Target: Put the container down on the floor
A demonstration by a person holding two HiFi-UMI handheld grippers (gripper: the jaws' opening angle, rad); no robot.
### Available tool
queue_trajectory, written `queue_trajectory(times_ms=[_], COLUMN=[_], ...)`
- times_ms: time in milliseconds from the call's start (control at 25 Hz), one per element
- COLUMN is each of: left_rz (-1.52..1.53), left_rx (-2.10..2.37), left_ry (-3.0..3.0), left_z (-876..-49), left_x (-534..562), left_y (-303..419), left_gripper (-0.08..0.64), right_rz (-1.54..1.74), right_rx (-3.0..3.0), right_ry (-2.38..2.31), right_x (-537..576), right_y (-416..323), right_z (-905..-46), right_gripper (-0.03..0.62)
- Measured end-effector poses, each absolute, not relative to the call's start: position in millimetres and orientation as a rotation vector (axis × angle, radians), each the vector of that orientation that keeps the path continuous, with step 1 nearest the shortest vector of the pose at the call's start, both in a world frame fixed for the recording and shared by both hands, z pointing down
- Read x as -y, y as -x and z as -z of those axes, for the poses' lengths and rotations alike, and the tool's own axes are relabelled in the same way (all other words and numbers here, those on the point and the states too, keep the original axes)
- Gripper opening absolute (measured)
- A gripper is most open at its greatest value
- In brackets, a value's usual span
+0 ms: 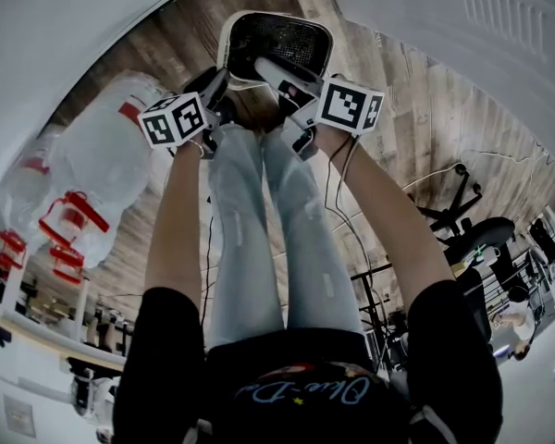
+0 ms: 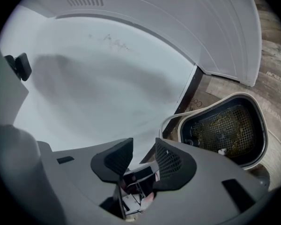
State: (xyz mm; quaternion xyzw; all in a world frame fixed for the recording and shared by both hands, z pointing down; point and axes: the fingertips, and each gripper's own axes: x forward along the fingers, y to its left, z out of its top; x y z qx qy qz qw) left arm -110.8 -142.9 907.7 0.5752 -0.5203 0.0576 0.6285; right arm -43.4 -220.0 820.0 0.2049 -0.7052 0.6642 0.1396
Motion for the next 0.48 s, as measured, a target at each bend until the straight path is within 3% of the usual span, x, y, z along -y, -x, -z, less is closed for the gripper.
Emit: queue_trajectory(times_ms=[480], left_rz=[-0.187], left_rx=[1.243], left_ry=[-1.268], left_z=[-907], left_x=[127], left_y=[123], left_gripper=[0.072], right_rz=[-1.925], right_rx=[2.056], right_ry=[-0.668], right_x=[226], right_y=[28], right_z=[-808], right_gripper=[0.138])
